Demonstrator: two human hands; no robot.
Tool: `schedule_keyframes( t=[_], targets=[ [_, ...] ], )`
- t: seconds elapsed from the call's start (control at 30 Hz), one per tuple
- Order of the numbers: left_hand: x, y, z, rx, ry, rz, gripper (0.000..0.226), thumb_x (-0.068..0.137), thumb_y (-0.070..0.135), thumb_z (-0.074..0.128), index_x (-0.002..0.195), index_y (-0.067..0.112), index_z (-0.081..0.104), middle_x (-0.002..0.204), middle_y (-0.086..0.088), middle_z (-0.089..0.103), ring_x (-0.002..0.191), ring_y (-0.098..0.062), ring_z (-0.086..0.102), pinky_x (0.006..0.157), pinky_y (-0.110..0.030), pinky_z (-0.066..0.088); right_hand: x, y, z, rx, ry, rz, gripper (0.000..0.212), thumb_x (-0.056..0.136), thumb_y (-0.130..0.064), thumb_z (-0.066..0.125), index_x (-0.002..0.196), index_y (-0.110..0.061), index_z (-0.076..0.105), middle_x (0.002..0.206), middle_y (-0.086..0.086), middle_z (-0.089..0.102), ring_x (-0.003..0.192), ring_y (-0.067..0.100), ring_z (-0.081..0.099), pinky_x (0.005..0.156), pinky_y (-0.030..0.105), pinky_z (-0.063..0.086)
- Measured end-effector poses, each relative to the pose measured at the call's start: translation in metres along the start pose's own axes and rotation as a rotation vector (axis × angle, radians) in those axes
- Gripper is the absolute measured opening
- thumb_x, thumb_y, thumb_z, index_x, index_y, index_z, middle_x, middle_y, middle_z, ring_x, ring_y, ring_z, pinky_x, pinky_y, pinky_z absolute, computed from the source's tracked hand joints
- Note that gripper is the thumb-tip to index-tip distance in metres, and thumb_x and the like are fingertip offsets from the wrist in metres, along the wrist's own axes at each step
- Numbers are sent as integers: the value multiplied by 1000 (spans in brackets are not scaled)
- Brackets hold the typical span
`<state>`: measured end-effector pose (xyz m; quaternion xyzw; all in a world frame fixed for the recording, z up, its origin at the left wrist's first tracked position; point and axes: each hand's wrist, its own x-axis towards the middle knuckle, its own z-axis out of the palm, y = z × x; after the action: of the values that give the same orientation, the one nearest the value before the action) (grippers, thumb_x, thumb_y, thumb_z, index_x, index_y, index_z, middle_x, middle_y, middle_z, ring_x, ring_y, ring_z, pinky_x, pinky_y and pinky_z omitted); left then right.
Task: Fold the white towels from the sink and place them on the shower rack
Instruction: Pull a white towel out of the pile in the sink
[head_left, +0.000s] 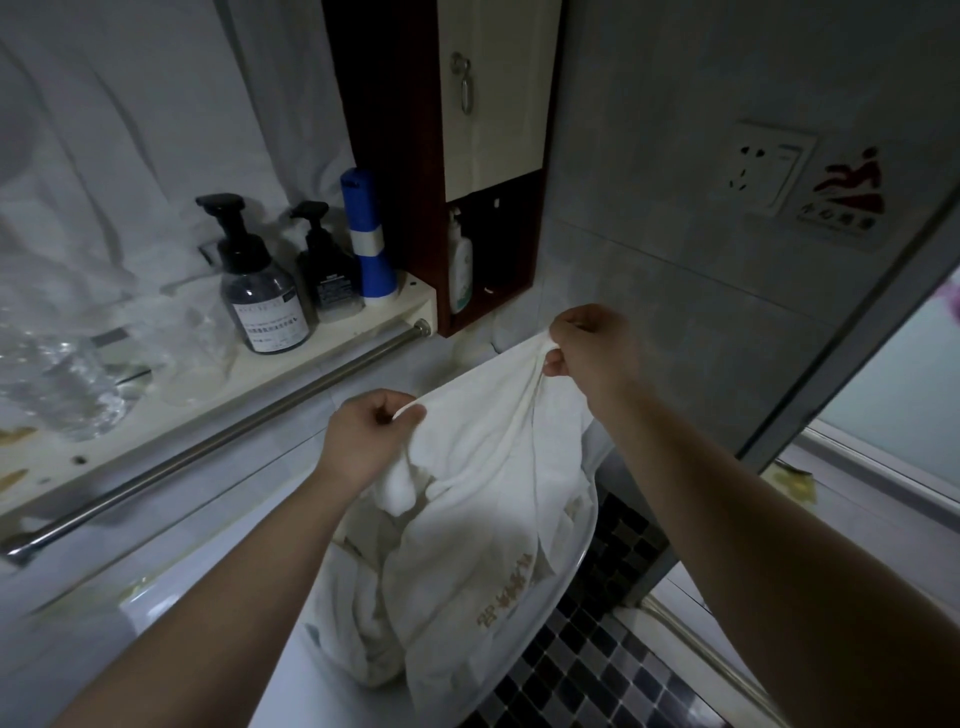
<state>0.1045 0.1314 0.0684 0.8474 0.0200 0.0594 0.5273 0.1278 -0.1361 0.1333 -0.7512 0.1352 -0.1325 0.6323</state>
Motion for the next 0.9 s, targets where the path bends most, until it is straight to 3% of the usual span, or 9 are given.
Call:
schedule_keyframes(
  t=[0.1, 0.2, 0.27, 0.33, 0.4, 0.5, 0.63, 0.77, 0.9],
  targets=[
    [1, 3, 1, -182, 42, -102, 8, 83, 36, 80, 80, 29, 77, 75, 16, 74, 65, 6, 64, 68, -20, 48, 1, 5, 1, -11, 6, 47, 13, 75, -18, 59, 77, -24, 70, 58, -3, 70, 57, 19, 73, 72, 47, 64],
    [-2, 15, 1, -190, 36, -42, 14, 86, 39, 76, 82, 26, 76, 74, 17, 72, 65, 8, 63, 61, -10, 46, -3, 5, 4, 97, -44, 166, 36, 79, -8, 64, 113, -19, 67, 61, 5, 69, 50, 19, 68, 63, 41, 63],
    [-5, 26, 2, -189, 6, 24, 10, 88, 36, 75, 85, 27, 76, 81, 17, 74, 72, 6, 65, 63, -7, 48, -13, 1, 8, 135, -206, 196, 50, 79, 1, 64, 127, -17, 63, 74, 15, 67, 49, 20, 63, 53, 34, 57],
    [-7, 37, 6, -181, -34, 84, 7, 90, 31, 75, 87, 25, 76, 82, 12, 74, 74, 3, 65, 66, -10, 50, -28, -2, 12, 118, -434, 190, 57, 80, 6, 63, 132, -18, 59, 70, 16, 68, 49, 24, 62, 49, 31, 53],
    [-11, 47, 12, -177, -81, 147, 8, 90, 22, 75, 91, 14, 76, 84, 5, 74, 74, 0, 63, 67, -12, 50, -41, -6, 18, 66, -640, 213, 60, 82, 9, 60, 131, -25, 57, 61, 9, 68, 48, 23, 61, 46, 29, 52],
    [-17, 55, 16, -169, -187, 236, 10, 90, 11, 74, 98, 4, 75, 93, -7, 74, 82, -7, 65, 75, -15, 50, -51, -8, 30, -25, -763, 263, 61, 83, 9, 57, 130, -30, 55, 63, 7, 66, 50, 19, 59, 47, 29, 52],
    [-21, 53, 11, -142, -308, 329, 10, 90, 4, 72, 99, 4, 75, 96, -1, 76, 89, -2, 68, 81, -12, 50, -54, -7, 34, -102, -830, 247, 40, 83, 9, 56, 119, -8, 63, 74, 12, 62, 54, 20, 60, 50, 30, 53],
    [-20, 47, 4, -142, -383, 305, 10, 94, 9, 68, 97, 14, 76, 92, 11, 77, 88, 1, 69, 77, -10, 48, -54, -5, 35, -162, -796, 201, 21, 82, 7, 56, 101, 4, 65, 70, 11, 59, 56, 22, 62, 52, 31, 55],
    [-19, 46, 0, -171, -317, 118, 22, 101, 13, 56, 96, 17, 76, 91, 3, 77, 82, -5, 68, 70, -13, 49, -51, -2, 41, -167, -636, 115, 12, 79, 5, 56, 82, -5, 62, 61, 11, 62, 49, 23, 63, 47, 29, 53]
  ],
)
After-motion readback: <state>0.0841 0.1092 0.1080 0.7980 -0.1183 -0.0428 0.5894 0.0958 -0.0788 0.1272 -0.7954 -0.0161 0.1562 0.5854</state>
